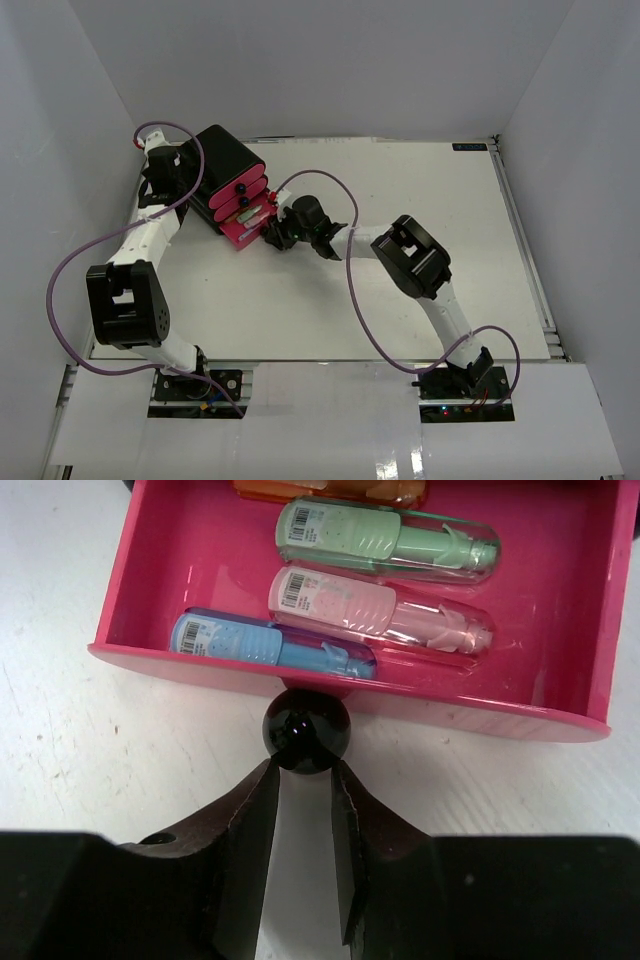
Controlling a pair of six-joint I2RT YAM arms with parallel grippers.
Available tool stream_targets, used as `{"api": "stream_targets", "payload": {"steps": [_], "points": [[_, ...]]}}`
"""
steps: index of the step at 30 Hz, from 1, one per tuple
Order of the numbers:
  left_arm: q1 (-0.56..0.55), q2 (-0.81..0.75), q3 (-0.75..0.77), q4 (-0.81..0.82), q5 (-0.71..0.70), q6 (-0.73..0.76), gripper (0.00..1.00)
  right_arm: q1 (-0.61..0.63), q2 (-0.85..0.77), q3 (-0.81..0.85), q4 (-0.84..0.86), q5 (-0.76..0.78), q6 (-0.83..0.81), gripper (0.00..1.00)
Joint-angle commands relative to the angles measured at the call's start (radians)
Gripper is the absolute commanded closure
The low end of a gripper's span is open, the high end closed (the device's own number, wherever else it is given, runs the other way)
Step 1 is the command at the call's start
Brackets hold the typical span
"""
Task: Sort the stationery into containers
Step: Close the drawer in the storage box.
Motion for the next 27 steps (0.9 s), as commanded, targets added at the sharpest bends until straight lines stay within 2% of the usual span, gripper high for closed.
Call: {"api": "stream_targets", "payload": {"steps": [1,5,13,27], "points": [[-0.023,-0.001,-0.026,-0.101,0.072,0.017,0.02,0.005,0.028,0.071,0.082,-0.020,0.038,0.66],[-0.023,0.003,-0.023,-0.104,0.086,0.015,0.02,0.007,0.051,0.114,0.111,-0.026,0.069,0.66],[-0.023,0.020,-0.019,-0.112,0.136,0.008,0.02,-0.004,0.163,0.301,0.108,-0.070,0.147,0.65],[-0.023,0.023,-0.014,-0.115,0.171,-0.005,0.02,-0.020,0.267,0.419,0.194,-0.104,0.241,0.63]]}}
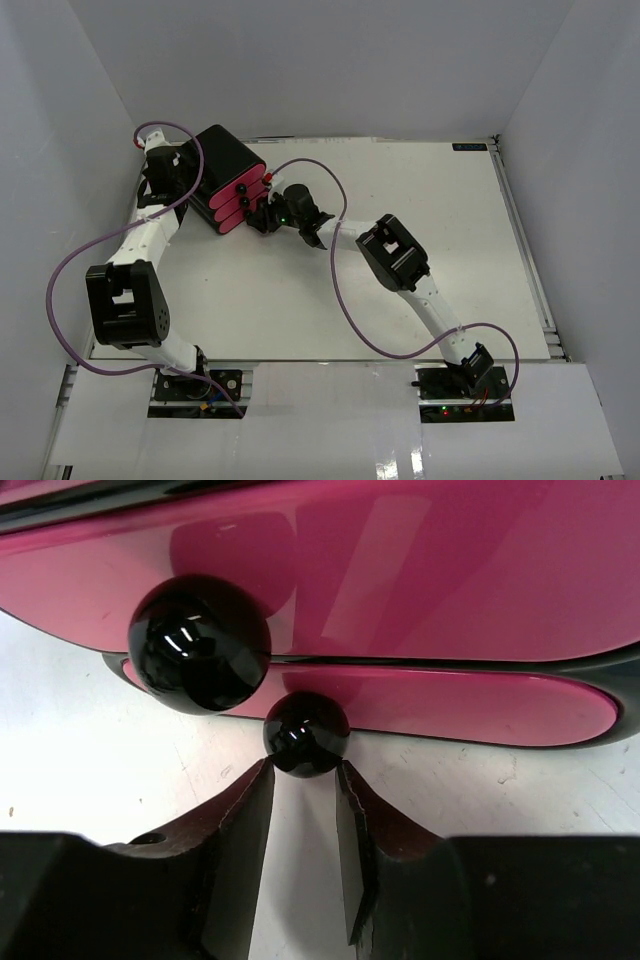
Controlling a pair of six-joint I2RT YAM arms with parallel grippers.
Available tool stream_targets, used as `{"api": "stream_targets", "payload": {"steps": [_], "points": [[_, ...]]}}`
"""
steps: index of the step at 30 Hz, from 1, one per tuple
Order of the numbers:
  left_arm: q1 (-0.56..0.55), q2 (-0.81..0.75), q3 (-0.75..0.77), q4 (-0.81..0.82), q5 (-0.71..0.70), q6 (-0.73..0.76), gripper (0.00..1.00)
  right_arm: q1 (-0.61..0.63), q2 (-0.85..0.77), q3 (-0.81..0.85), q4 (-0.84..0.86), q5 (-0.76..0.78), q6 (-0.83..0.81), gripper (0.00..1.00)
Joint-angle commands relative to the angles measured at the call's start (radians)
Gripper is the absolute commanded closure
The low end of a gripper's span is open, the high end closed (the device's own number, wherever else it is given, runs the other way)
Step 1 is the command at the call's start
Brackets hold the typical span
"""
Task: Sort the stationery into containers
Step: Close the drawer in the storage box, then reset both arms
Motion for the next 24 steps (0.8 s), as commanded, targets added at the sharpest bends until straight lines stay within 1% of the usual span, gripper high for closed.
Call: {"api": "stream_targets", "payload": {"steps": [1,2,6,7,9,10,12,13,15,16,17,18,19,20,21,22,24], "points": [[-0.028,0.023,-0.014,-0.113,0.138,-0.008,0.02,-0.004,0.015,0.058,0.134,-0.041,0.066,0.62],[-0.028,0.021,-0.013,-0.114,0.141,-0.008,0.02,-0.005,0.022,0.056,0.166,-0.038,0.074,0.62],[-0.028,0.015,-0.014,-0.114,0.143,-0.011,0.02,-0.009,0.022,0.056,0.183,-0.033,0.086,0.57],[-0.028,0.013,-0.014,-0.114,0.136,-0.008,0.02,-0.009,0.013,0.036,0.191,-0.035,0.088,0.53],[-0.028,0.012,-0.008,-0.122,0.127,-0.006,0.02,-0.010,-0.019,0.000,0.206,-0.035,0.083,0.49],[-0.026,0.004,-0.005,-0.130,0.118,-0.005,0.02,-0.012,-0.039,-0.052,0.210,-0.030,0.071,0.46],[-0.019,-0.006,-0.001,-0.134,0.113,-0.004,0.02,-0.013,-0.109,-0.118,0.211,-0.021,0.049,0.41],[-0.013,-0.014,0.004,-0.134,0.119,-0.004,0.02,-0.015,-0.138,-0.193,0.212,-0.008,0.037,0.34],[0.013,-0.045,0.013,-0.131,0.126,-0.017,0.02,-0.019,-0.233,-0.278,0.212,0.009,0.002,0.29],[0.020,-0.055,0.027,-0.127,0.118,-0.017,0.02,-0.024,-0.270,-0.321,0.212,0.020,-0.009,0.24],[0.023,-0.065,0.036,-0.127,0.086,-0.012,0.02,-0.025,-0.340,-0.406,0.211,0.040,-0.021,0.23],[0.023,-0.075,0.050,-0.131,0.081,0.014,0.02,-0.027,-0.378,-0.450,0.209,0.051,-0.049,0.21],[0.023,-0.082,0.065,-0.137,0.045,0.023,0.02,-0.035,-0.419,-0.493,0.206,0.066,-0.061,0.17],[0.023,-0.100,0.091,-0.154,0.031,0.032,0.02,-0.038,-0.501,-0.572,0.198,0.087,-0.093,0.15],[0.023,-0.111,0.102,-0.162,0.029,0.037,0.02,-0.039,-0.545,-0.608,0.183,0.100,-0.110,0.13],[0.023,-0.124,0.119,-0.179,0.029,0.037,0.02,-0.045,-0.632,-0.637,0.131,0.127,-0.129,0.08],[0.023,-0.163,0.125,-0.191,0.040,0.046,0.02,-0.051,-0.726,-0.710,0.065,0.154,-0.162,0.04]]}}
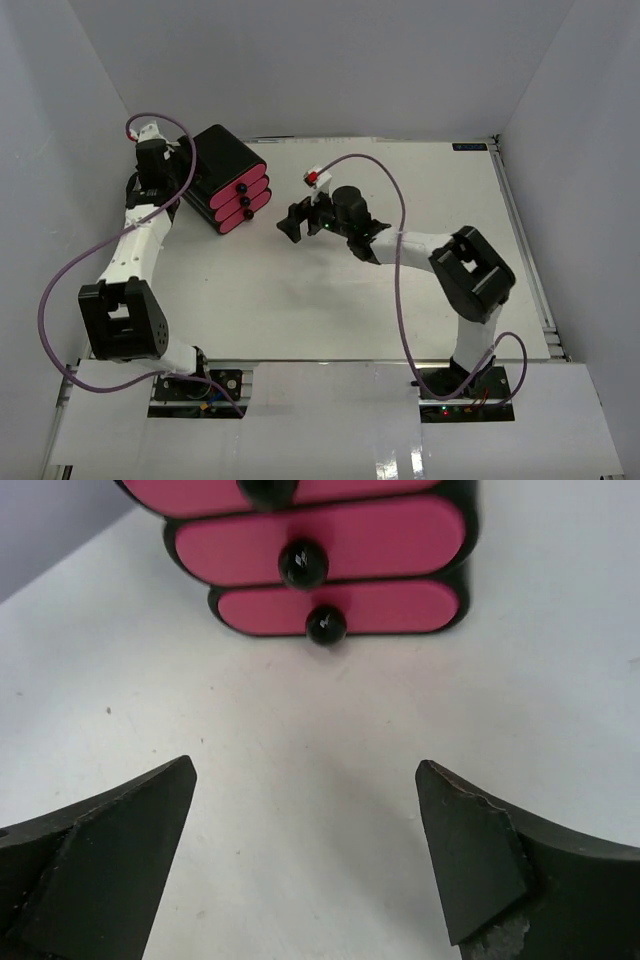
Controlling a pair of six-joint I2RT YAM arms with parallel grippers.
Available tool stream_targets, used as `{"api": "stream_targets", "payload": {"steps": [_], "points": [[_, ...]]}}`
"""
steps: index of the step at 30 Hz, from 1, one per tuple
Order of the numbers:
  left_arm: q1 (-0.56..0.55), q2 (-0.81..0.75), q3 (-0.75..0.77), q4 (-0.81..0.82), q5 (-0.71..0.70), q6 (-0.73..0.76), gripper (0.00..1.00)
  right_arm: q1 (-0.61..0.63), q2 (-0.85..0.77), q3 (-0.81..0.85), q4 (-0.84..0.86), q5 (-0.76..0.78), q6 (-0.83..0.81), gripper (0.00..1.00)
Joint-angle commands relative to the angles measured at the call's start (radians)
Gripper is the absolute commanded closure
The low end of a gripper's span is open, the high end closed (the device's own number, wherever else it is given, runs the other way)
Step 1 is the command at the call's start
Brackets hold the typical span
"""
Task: Sort the stationery into containers
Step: Reset both arms
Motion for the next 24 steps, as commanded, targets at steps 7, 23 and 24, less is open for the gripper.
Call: {"api": "stream_targets", "payload": {"steps": [7,23,24], "points": [[0.002,-0.391,0.055,-0.195,0.082,0.134,0.02,-0.023,-0.639,-0.177,-0.393,0.408,-0.233,0.10],[-0.200,-0.925,-0.028,-0.496,-0.026,0.194,0.02,-0.025,-1.626,-0.458,-0.774,0.928,-0.325,0.10],[-0.214,-0.950,-0.023,-0.533,-0.060,0.197,0.02,-0.023,-1.657,-0.472,-0.774,0.932,-0.333,0.10]]}}
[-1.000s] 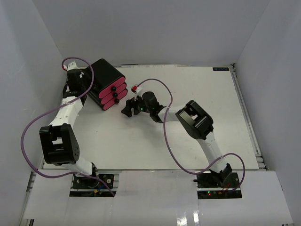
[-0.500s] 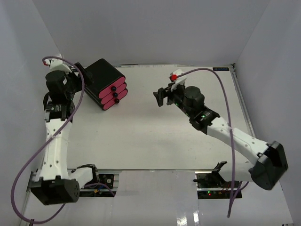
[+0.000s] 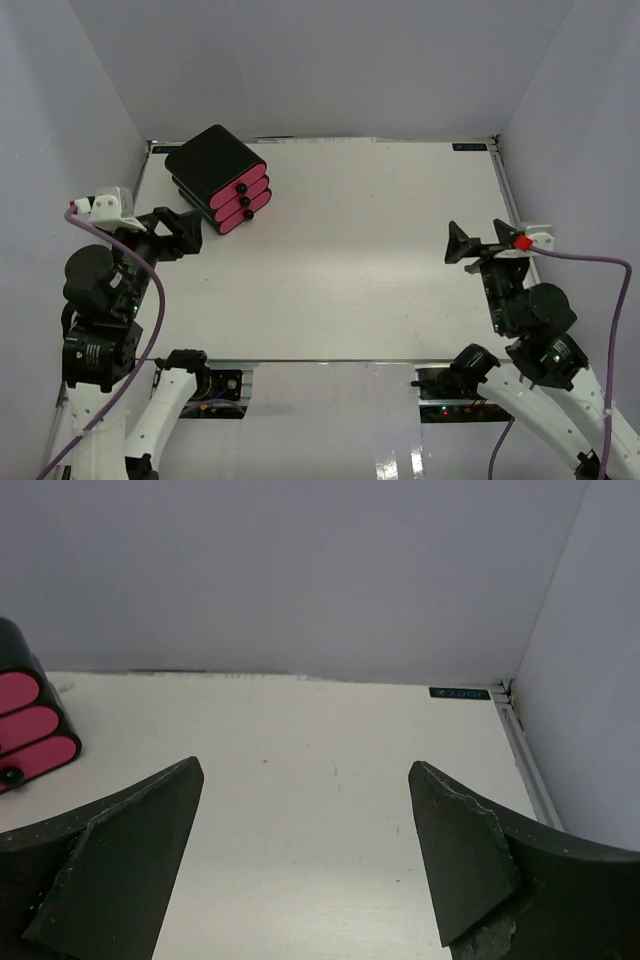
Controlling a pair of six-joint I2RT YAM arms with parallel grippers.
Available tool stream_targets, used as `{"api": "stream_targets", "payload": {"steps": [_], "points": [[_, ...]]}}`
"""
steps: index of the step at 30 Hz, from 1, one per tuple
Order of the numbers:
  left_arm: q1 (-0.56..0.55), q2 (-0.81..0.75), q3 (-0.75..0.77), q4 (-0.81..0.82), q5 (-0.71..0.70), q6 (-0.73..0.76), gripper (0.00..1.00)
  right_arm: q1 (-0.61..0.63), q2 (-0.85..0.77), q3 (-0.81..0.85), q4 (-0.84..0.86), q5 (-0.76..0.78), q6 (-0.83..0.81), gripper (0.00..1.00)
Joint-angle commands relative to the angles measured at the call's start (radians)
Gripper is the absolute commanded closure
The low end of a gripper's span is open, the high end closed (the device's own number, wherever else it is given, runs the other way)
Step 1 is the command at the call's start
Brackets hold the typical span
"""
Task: Sort the stationery into containers
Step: Reset both arms
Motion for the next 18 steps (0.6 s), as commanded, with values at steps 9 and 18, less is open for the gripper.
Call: {"api": "stream_targets", "payload": {"steps": [9,18], "points": [[-0.084,-0.125,-0.118,-0.139,-0.218,0.001,0.02,-0.001,-0.288,-0.097,-0.038,-0.005,-0.061,0.10],[-0.086,-0.137,-0.152,-0.130,-0.193,-0.023,0.02,-0.001,-0.282,-0.108,-0.069,-0.050,-0.069,0.10]]}}
